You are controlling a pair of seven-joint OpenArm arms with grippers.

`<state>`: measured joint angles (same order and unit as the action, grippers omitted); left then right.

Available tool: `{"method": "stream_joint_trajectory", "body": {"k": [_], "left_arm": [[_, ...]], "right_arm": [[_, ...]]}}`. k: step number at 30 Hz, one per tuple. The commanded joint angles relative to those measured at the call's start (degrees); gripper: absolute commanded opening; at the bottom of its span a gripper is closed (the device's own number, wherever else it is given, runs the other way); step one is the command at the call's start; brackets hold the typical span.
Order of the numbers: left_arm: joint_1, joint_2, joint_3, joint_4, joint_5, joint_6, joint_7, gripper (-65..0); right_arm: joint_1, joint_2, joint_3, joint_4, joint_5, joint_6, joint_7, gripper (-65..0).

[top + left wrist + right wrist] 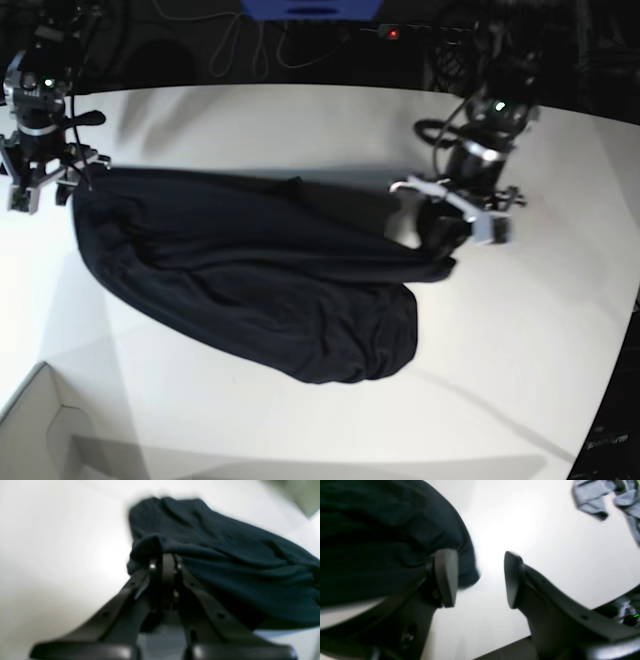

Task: Layout the t-shirt on the table in an organized manner, then fold the t-shirt properly
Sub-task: 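Grasp the shirt's other end with the left gripper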

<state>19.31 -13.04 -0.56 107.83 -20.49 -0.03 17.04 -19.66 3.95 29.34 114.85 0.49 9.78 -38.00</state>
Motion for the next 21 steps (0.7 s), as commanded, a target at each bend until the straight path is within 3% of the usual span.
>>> {"method": "stream_joint_trajectory", "body": {"k": [1,10,17,21], "left_arm": [[2.1,-0.7,-2.1,2.8,0.1,-0.1,-0.6,-64.8],[13.1,-1.3,-19.7,5.4,0.1,-0.3,-0.6,-64.8],[16.1,-1.2,-20.8,4.4,0.1,-0.3,-0.6,-64.8],[16.4,2.3,-21.3,4.5,0.1,-0.3,-0.5,-64.6]], "right_arm": [[0.4,0.2,0.1,1.1,-0.2,0.0,1.5,-34.9],[1.1,-1.1,-7.7,1.0,-0.2,0.0,1.5,-34.9],[1.0,-2.8,-13.7,1.0,-0.2,0.0,1.4,-34.9],[-0.7,-2.8,-18.2,0.3,-0.2,0.0,1.5,-34.7]]}}
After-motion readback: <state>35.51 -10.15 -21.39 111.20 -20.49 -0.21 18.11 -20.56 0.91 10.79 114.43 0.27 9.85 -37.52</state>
